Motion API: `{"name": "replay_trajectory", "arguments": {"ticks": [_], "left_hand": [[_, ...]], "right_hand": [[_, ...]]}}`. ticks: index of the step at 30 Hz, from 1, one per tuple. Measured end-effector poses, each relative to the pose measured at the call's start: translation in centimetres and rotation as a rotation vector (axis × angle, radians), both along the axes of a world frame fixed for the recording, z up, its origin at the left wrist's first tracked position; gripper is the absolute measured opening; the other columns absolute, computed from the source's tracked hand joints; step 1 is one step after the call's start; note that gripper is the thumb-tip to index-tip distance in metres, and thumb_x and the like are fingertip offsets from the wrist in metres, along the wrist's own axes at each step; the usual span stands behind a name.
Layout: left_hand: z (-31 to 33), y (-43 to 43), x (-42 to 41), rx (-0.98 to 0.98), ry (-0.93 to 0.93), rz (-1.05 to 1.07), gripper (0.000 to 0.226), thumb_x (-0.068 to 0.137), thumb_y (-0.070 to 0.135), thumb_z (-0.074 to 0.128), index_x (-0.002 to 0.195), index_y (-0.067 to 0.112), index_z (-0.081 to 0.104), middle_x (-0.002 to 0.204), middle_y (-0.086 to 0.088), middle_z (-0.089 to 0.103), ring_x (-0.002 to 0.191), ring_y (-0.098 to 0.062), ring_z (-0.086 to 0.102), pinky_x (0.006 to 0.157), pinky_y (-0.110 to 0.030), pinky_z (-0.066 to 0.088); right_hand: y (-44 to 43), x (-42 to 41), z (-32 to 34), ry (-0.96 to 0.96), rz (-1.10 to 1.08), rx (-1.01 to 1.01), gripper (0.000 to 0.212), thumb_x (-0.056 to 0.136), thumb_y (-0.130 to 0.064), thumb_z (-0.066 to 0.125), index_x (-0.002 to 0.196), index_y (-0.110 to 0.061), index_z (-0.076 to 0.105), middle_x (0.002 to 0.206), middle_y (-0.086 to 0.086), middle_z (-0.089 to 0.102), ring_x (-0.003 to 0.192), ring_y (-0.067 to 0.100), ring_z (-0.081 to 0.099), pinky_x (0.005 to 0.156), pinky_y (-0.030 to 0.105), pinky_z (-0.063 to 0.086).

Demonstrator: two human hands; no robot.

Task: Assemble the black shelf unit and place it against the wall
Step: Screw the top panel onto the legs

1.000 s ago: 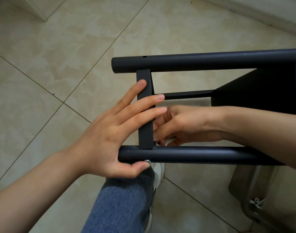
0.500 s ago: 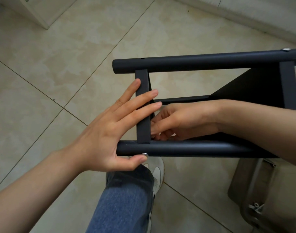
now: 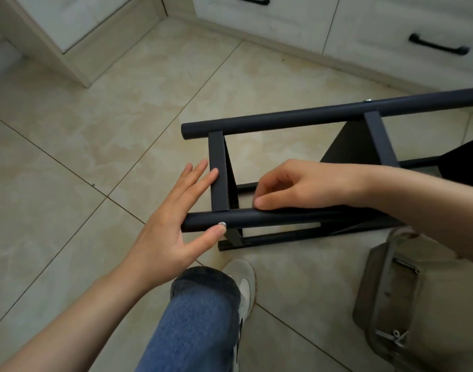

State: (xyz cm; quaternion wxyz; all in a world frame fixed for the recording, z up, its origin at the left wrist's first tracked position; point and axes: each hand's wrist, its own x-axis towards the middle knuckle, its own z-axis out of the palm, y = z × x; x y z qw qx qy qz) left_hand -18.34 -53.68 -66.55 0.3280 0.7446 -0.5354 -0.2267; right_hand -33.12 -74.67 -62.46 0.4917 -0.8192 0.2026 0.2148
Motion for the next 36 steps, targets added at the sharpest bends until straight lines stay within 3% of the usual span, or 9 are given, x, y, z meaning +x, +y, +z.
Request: {"name": "replay_trajectory", "arguments": {"ticks": [3, 6, 8, 10, 13, 16, 22, 27, 36], "left_hand": [[-0.2, 0.6, -0.9, 0.034, 0.129, 0.132, 0.084, 0.078, 0.062, 0.061, 0.153, 0.046, 0.028, 0.156, 0.035, 0.029, 0.146, 0.008, 0.024, 0.117, -0.022, 0.025], [-0.4, 0.8, -2.2, 0.083, 0.446, 0.341, 0.102, 0.07, 0.064, 0.075, 0.155, 0.044, 0.022, 0.147, 0.034, 0.039, 0.139, 0.008, 0.037, 0.108, -0.016, 0.033], [-0.7, 0.6, -3.2, 0.13, 0.604, 0.392, 0.096, 0.078, 0.058, 0.074, 0.156, 0.04, 0.02, 0.149, 0.025, 0.038, 0.138, 0.001, 0.038, 0.102, -0.013, 0.035], [-1.0, 0.5, -3.8, 0.158, 0.676, 0.373, 0.088, 0.083, 0.061, 0.063, 0.156, 0.042, 0.018, 0.155, 0.02, 0.031, 0.14, -0.002, 0.033, 0.112, -0.02, 0.029], [-1.2, 0.0, -4.0, 0.135, 0.722, 0.314, 0.072, 0.087, 0.065, 0.05, 0.15, 0.053, 0.016, 0.151, 0.035, 0.025, 0.144, 0.004, 0.026, 0.124, -0.029, 0.018], [-0.9, -0.7, -3.9, 0.097, 0.761, 0.287, 0.071, 0.09, 0.067, 0.05, 0.151, 0.055, 0.015, 0.146, 0.045, 0.025, 0.14, 0.016, 0.026, 0.125, -0.032, 0.021], [0.3, -2.5, -4.2, 0.064, 0.797, 0.324, 0.075, 0.088, 0.062, 0.04, 0.155, 0.049, 0.009, 0.16, 0.019, 0.023, 0.145, -0.001, 0.027, 0.118, -0.03, 0.029], [0.5, -3.1, -4.4, 0.029, 0.755, 0.341, 0.069, 0.085, 0.055, 0.037, 0.149, 0.051, 0.011, 0.161, 0.011, 0.029, 0.141, -0.004, 0.032, 0.114, -0.03, 0.032], [0.2, -3.1, -4.2, 0.045, 0.733, 0.388, 0.071, 0.086, 0.062, 0.035, 0.151, 0.052, 0.008, 0.162, 0.012, 0.025, 0.147, -0.006, 0.026, 0.117, -0.027, 0.026]], "right_hand": [[-0.1, -2.0, 0.8, -0.006, 0.02, -0.083, 0.021, 0.095, -0.044, 0.056, 0.108, -0.032, 0.069, 0.093, -0.014, 0.069, 0.084, -0.001, 0.064, 0.075, 0.016, 0.048], [-0.2, -3.5, 1.3, -0.009, 0.005, -0.166, 0.023, 0.095, -0.044, 0.058, 0.113, -0.032, 0.067, 0.098, -0.015, 0.068, 0.089, 0.0, 0.064, 0.082, 0.02, 0.053], [-0.3, -4.3, 1.8, -0.003, 0.023, -0.23, 0.027, 0.095, -0.042, 0.059, 0.12, -0.034, 0.062, 0.103, -0.016, 0.066, 0.094, 0.002, 0.063, 0.087, 0.022, 0.053], [-0.3, -5.1, 2.4, 0.007, 0.087, -0.336, 0.036, 0.096, -0.04, 0.059, 0.131, -0.035, 0.053, 0.112, -0.016, 0.063, 0.101, 0.004, 0.062, 0.093, 0.025, 0.051], [-0.5, -6.2, 3.3, -0.001, 0.171, -0.469, 0.041, 0.097, -0.034, 0.057, 0.137, -0.035, 0.048, 0.121, -0.012, 0.062, 0.111, 0.009, 0.059, 0.098, 0.03, 0.048], [-0.5, -7.1, 4.0, 0.013, 0.207, -0.539, 0.049, 0.099, -0.027, 0.056, 0.145, -0.034, 0.041, 0.133, -0.011, 0.056, 0.121, 0.012, 0.053, 0.102, 0.031, 0.044], [-0.9, -7.8, 4.7, 0.048, 0.268, -0.688, 0.058, 0.101, -0.037, 0.049, 0.151, -0.039, 0.02, 0.138, -0.01, 0.047, 0.121, 0.017, 0.053, 0.097, 0.037, 0.049], [-2.1, -7.3, 4.6, 0.078, 0.238, -0.698, 0.049, 0.101, -0.02, 0.048, 0.146, -0.034, 0.035, 0.137, -0.005, 0.053, 0.123, 0.021, 0.052, 0.1, 0.041, 0.048], [-3.3, -6.5, 5.4, 0.16, 0.246, -0.674, 0.036, 0.1, -0.023, 0.053, 0.136, -0.029, 0.049, 0.123, 0.001, 0.062, 0.11, 0.024, 0.057, 0.095, 0.042, 0.05]]}}
